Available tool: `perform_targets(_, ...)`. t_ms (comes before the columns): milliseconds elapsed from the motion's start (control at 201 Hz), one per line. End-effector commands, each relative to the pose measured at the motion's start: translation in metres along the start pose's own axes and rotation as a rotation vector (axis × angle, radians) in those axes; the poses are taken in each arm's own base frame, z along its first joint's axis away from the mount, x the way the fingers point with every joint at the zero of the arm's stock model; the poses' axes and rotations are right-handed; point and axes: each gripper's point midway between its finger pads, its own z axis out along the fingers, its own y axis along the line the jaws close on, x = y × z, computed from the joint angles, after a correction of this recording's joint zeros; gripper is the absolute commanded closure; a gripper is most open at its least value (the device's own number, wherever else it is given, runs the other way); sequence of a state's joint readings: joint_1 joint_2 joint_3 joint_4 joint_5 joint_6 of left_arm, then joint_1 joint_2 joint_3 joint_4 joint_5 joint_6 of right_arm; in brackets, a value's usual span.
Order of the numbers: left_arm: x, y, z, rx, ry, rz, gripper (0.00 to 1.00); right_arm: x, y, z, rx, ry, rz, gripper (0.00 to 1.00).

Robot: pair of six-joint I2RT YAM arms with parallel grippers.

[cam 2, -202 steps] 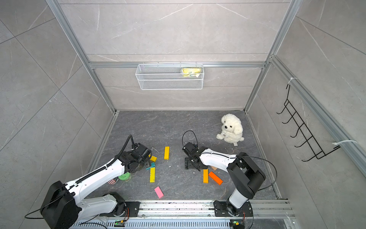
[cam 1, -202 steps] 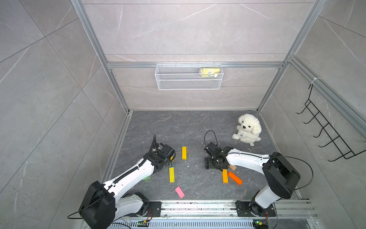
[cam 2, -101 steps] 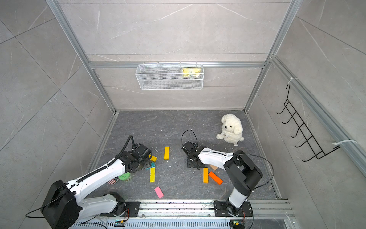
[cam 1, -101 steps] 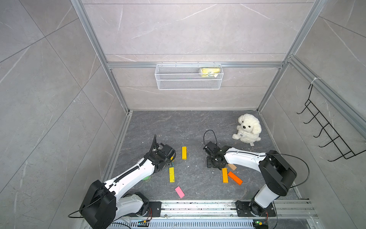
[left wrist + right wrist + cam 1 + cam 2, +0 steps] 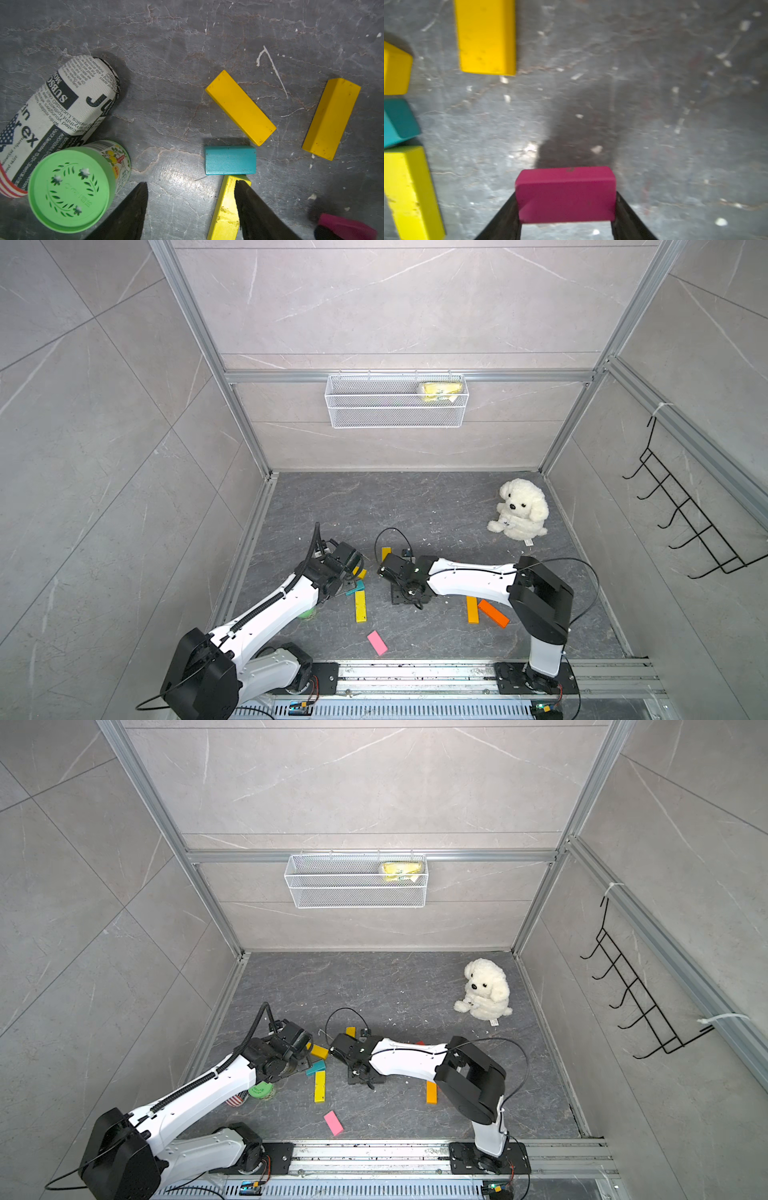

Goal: Assemble the letter h with building blocks
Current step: Assemble the building block at the center of the board.

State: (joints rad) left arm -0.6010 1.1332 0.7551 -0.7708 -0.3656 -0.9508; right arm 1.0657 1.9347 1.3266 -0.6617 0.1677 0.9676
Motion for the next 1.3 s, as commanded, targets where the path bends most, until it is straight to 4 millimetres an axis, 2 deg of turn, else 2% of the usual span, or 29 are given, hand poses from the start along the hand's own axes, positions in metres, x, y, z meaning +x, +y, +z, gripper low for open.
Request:
perform_targets(0, -0.001, 0.014, -0.002, -0.024, 0.006, -0.035, 0.29, -0.003, 0.001, 0.006, 0.084, -0.003, 0.016, 0.48)
perform_targets(239, 0.000, 0.014, 0.002, -0.011, 0.027, -0.045, 0.30, -0.004, 0.010, 0.019, 0.121, 0.032, 0.040, 0.46)
perform_targets(294, 0.000, 0.013, 0.003, -0.008, 0.030, -0.040, 0.30, -0.005, 0.013, 0.021, 0.120, 0.035, 0.039, 0.41)
perform_targets(398, 0.000, 0.012, 0.004, -0.008, 0.032, -0.036, 0.30, -0.009, 0.020, 0.022, 0.129, 0.047, 0.019, 0.25)
perform_targets(503, -0.001, 0.012, 0.003, -0.005, 0.030, -0.034, 0.30, -0.011, 0.020, 0.020, 0.143, 0.050, -0.012, 0.20)
perform_targets(722, 0.000, 0.012, 0.004, -0.006, 0.032, -0.026, 0.30, -0.009, 0.019, 0.016, 0.114, 0.073, -0.072, 0.21)
perform_targets(851, 0.001, 0.013, 0.005, -0.005, 0.036, -0.026, 0.30, -0.007, 0.023, 0.018, 0.066, 0.083, -0.180, 0.21)
perform_targets(1125, 0.001, 0.014, 0.005, -0.010, 0.038, -0.026, 0.31, -0.013, 0.012, 0.017, 0.024, 0.104, -0.238, 0.20)
perform_targets(1239, 0.002, 0.013, 0.007, -0.014, 0.041, -0.028, 0.31, -0.014, 0.018, 0.020, 0.001, 0.108, -0.236, 0.23)
perform_targets(1299, 0.002, 0.013, 0.008, -0.015, 0.042, -0.028, 0.31, -0.014, 0.020, 0.022, -0.001, 0.111, -0.232, 0.28)
